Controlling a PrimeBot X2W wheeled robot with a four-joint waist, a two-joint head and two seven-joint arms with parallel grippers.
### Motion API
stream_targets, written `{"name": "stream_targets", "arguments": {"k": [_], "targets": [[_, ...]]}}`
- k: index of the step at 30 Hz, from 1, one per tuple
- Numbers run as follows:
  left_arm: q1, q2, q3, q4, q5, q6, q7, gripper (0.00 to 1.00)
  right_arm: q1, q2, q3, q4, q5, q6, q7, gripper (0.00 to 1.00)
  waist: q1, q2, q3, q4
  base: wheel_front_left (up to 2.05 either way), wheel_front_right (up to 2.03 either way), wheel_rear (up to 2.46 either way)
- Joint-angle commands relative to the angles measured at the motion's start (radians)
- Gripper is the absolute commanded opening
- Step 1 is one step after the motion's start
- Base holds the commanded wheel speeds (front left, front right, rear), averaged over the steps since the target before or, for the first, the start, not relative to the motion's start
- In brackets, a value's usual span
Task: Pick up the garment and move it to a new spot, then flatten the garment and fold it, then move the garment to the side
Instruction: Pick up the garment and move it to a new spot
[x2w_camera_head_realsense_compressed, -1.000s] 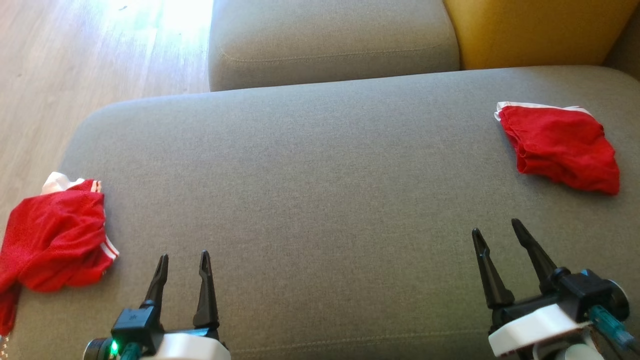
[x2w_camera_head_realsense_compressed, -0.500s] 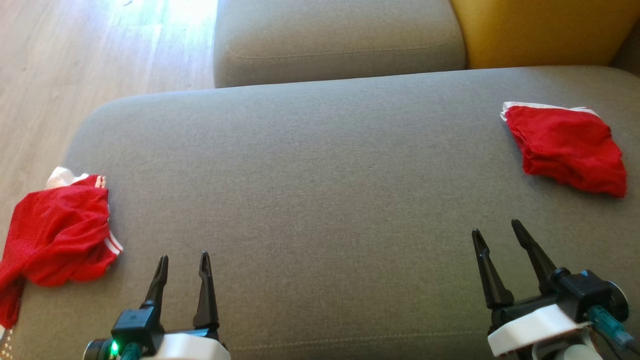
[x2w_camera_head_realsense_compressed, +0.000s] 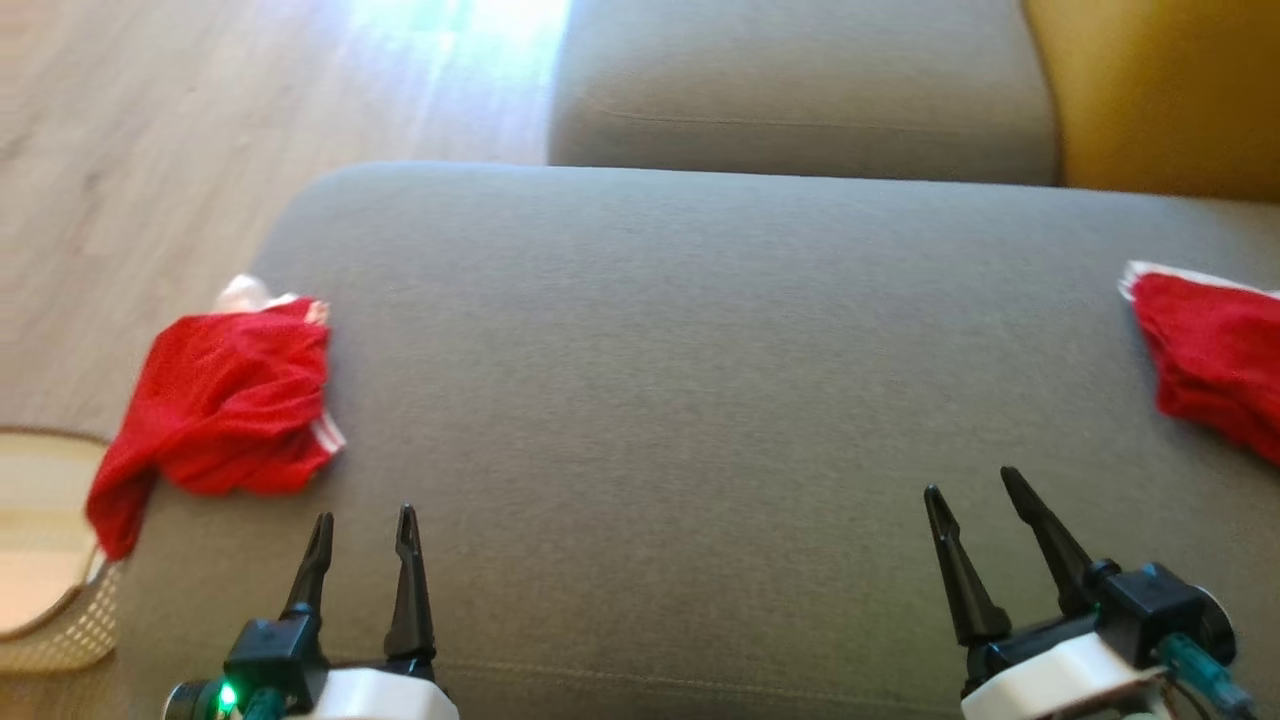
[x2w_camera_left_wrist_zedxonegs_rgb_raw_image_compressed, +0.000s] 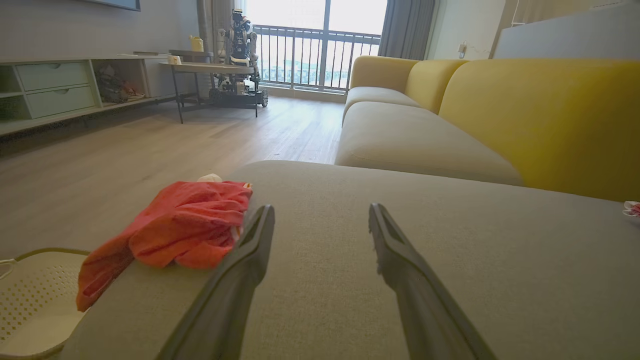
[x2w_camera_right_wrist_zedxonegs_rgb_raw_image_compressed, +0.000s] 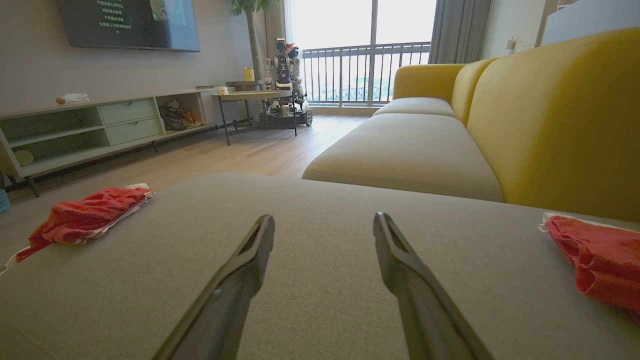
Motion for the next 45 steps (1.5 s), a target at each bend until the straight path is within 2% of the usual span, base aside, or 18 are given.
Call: {"name": "stream_targets", "arguments": {"k": [1,18,28,32,36,40,44,45], "targets": [[-0.016,-0.005,0.041,-0.035,0.010,0.000,-0.005,1.00,-0.021,-0.004,0.028,-0.030,0.010,0.000,-0.007,1.00,0.0001,0.0000,-0.009,0.070,0.00,0.00,0.00],[0.013,-0.005,0.073,-0.050,0.038,-0.019,-0.005,1.00,0.008,-0.004,0.040,-0.021,0.050,0.000,-0.007,1.00,0.0001,0.0000,-0.017,0.283,0.00,0.00,0.00],[0.001,-0.003,0.109,-0.088,0.026,-0.024,-0.005,1.00,-0.005,-0.004,0.047,-0.020,0.071,0.000,-0.007,1.00,0.0001,0.0000,-0.004,0.297,0.00,0.00,0.00],[-0.120,0.019,0.139,-0.111,0.028,-0.084,-0.005,1.00,-0.006,-0.004,0.027,-0.031,0.050,0.000,-0.007,1.00,0.0001,0.0000,0.036,0.285,0.00,0.00,0.00],[-0.278,0.058,0.155,-0.083,0.035,-0.116,-0.003,1.00,-0.024,-0.004,0.018,-0.048,0.026,0.000,-0.007,1.00,0.0001,0.0000,0.100,0.263,0.00,0.00,0.00],[-0.474,0.116,0.179,0.021,0.044,-0.127,0.077,1.00,-0.053,-0.004,0.014,-0.060,-0.009,0.000,-0.007,1.00,0.0001,0.0000,0.173,0.234,0.00,0.00,0.00],[-0.652,0.134,0.198,0.175,-0.001,-0.150,0.201,1.00,-0.083,-0.004,0.001,-0.069,-0.044,0.000,-0.007,1.00,0.0001,0.0000,0.241,0.208,0.00,0.00,0.00],[-0.652,0.134,0.198,0.175,-0.001,-0.150,0.201,1.00,-0.083,-0.004,0.001,-0.069,-0.044,0.000,-0.007,1.00,0.0001,0.0000,0.241,0.208,0.00,0.00,0.00]]}}
